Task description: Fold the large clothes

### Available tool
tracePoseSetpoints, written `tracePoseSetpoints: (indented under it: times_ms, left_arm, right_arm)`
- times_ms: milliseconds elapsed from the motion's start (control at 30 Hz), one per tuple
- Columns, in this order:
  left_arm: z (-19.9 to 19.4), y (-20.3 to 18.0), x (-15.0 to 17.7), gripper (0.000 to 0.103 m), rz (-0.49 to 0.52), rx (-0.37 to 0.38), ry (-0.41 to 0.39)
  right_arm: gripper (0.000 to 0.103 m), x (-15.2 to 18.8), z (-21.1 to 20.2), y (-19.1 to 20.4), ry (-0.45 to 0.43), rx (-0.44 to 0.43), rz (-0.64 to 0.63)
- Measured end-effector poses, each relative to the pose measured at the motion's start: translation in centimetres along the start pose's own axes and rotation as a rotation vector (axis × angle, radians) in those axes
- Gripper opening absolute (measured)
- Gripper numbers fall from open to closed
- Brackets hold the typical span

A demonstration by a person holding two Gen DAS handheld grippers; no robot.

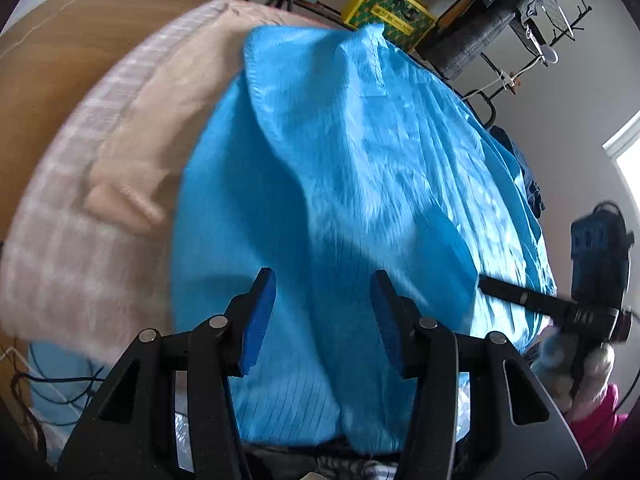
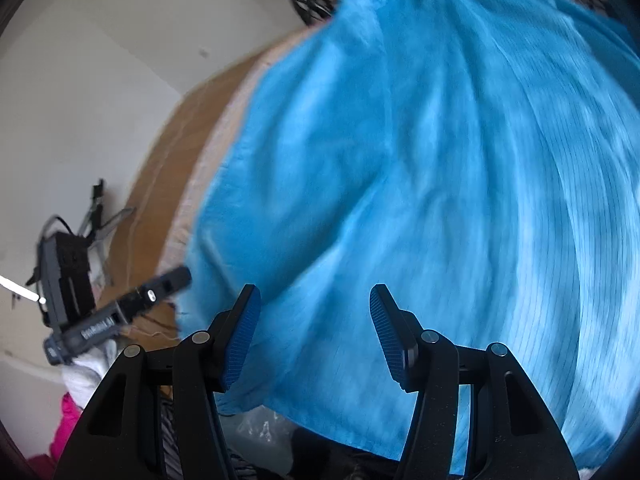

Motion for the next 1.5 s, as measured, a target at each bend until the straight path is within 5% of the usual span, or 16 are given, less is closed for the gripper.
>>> tracePoseSetpoints:
  times_ms: [33,67,100,200,233,300,400,733,867,967,1067,1333,1367,1400,1433,1500]
  left_arm:
    - [0.8,0.2,-0.3,0.050,-0.008,0.018,0.013]
    - [1.4,0.4,-0.6,0.032,-0.017,0.029,0.025]
    - [2.0,0.7,-0.8,0.000,-0.029,0.034,0.042]
    - [2.3,1.4,-1.2,0.000,-0.048,0.031,0.060]
    - [1.8,1.5,-1.3,0.000,-0.042,0.019,0.052]
    - [0.7,1.7,-1.7,0.000,-0.028,-0.012,0.032]
    - [-1.1,2.5,-2.7,0.000,-0.015,-0.069,0.004]
    - [-2.9,5.4,-3.0,0.002,-0.049,-0.144,0.013]
    - [-4.2,6.0,-0.8,0.033,-0.112,-0.113,-0.008]
    - [-5.2,5.8,0.7,0.037,-0.111,-0.133,-0.023]
    - [-5.4,6.0,1.6,0.056,-0.135,-0.143,-0.042]
    - [-3.2,7.1,2.5,0.055,-0.227,-0.064,-0.042]
    - [-3.0,7.1,2.5,0.049,-0.229,-0.056,-0.049]
    - [-2.8,7.0,2.4,0.024,-0.226,-0.045,-0.054]
    - [-2.4,7.0,2.4,0.012,-0.227,-0.027,-0.040]
    - [-2.2,6.8,2.4,0.004,-0.226,-0.012,-0.048]
  right_arm:
    - [0.056,0.3,0.3,-0.3,0.012,0.010,0.009]
    - [0.056,0.4,0.4,-0.6,0.020,0.011,0.016]
    - [0.056,0.8,0.7,-0.8,0.034,-0.001,0.026]
    - [0.053,1.3,1.1,-0.6,0.073,-0.042,0.015]
    - [0.046,1.4,1.3,-0.3,0.079,-0.053,0.006]
    - [0.013,1.9,2.0,1.0,0.117,-0.089,-0.036]
    - [0.008,2.2,3.2,3.3,0.153,-0.141,-0.073]
    - [0.006,2.8,5.2,8.4,0.225,-0.231,-0.139]
    - [0.007,3.2,4.3,8.3,0.203,-0.159,-0.187]
    - [0.010,3.3,3.5,8.3,0.197,-0.136,-0.231]
    - [0.012,2.7,2.2,7.8,0.164,-0.115,-0.277]
    - [0.012,-1.1,0.6,6.6,-0.044,-0.032,-0.286]
    - [0.012,-1.3,0.8,6.5,-0.052,-0.022,-0.287]
    - [0.012,-2.0,1.4,6.7,-0.058,-0.001,-0.289]
    - [0.012,-2.5,2.2,7.0,-0.055,0.015,-0.293]
    - [0.012,-2.9,3.2,6.9,-0.041,0.023,-0.300]
Point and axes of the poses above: each gripper's, at about its wrist camera, not at the fingertips, and z roughly the way its jaws point, y to its left, x to its underside, the point moved 3 cm from there along z, roughly the way its jaws point, and after that the axes turned 12 degrees about x, right-handed, at the moved point
